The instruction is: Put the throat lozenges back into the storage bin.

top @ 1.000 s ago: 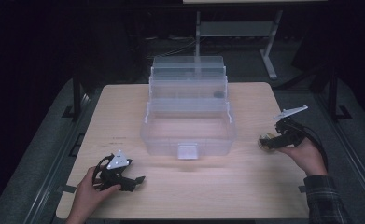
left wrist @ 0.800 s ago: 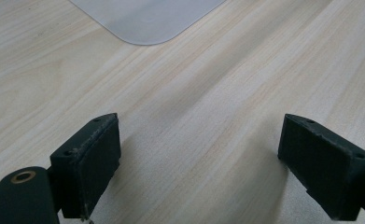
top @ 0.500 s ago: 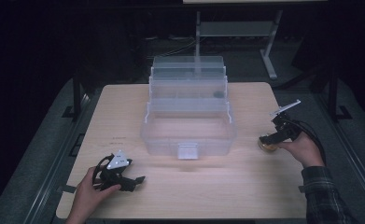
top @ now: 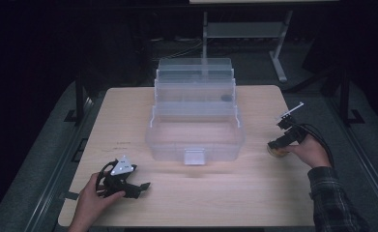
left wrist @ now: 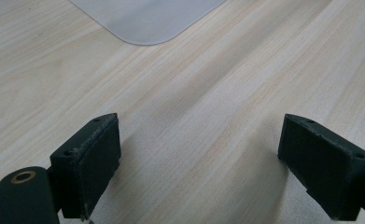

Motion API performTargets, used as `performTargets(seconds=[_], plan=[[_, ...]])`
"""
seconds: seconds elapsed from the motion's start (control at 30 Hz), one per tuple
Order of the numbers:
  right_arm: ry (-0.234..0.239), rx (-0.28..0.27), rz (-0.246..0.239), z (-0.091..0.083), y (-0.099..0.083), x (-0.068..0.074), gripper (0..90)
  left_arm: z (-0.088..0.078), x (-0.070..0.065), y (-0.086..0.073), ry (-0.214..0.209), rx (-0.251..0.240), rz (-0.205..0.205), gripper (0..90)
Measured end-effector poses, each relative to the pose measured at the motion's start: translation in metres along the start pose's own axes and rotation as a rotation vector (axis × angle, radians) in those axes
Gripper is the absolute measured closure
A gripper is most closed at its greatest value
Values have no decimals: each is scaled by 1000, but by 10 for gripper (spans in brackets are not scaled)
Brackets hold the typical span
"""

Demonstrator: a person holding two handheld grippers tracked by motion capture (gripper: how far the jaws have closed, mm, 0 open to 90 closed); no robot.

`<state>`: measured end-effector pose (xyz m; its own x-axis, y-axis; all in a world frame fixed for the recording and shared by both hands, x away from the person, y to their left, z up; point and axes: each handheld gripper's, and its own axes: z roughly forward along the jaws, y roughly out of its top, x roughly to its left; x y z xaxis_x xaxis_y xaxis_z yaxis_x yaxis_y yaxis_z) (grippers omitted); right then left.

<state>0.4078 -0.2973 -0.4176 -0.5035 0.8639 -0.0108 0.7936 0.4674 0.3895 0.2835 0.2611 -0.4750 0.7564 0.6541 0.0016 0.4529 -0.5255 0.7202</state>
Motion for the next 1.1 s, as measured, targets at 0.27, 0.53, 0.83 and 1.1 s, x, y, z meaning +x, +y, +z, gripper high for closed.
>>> performTargets(seconds=[0.27,0.53,0.83,1.1], plan=[[-5,31,8,8,1,-3,136,0,0,0,0,0,0,122],[-7,56,8,15,1,-2,136,0,0,0,0,1,1,122],[0,98,10,22,2,-1,136,0,0,0,0,0,0,122],[3,120,13,27,1,-1,138,0,0,0,0,0,0,122]])
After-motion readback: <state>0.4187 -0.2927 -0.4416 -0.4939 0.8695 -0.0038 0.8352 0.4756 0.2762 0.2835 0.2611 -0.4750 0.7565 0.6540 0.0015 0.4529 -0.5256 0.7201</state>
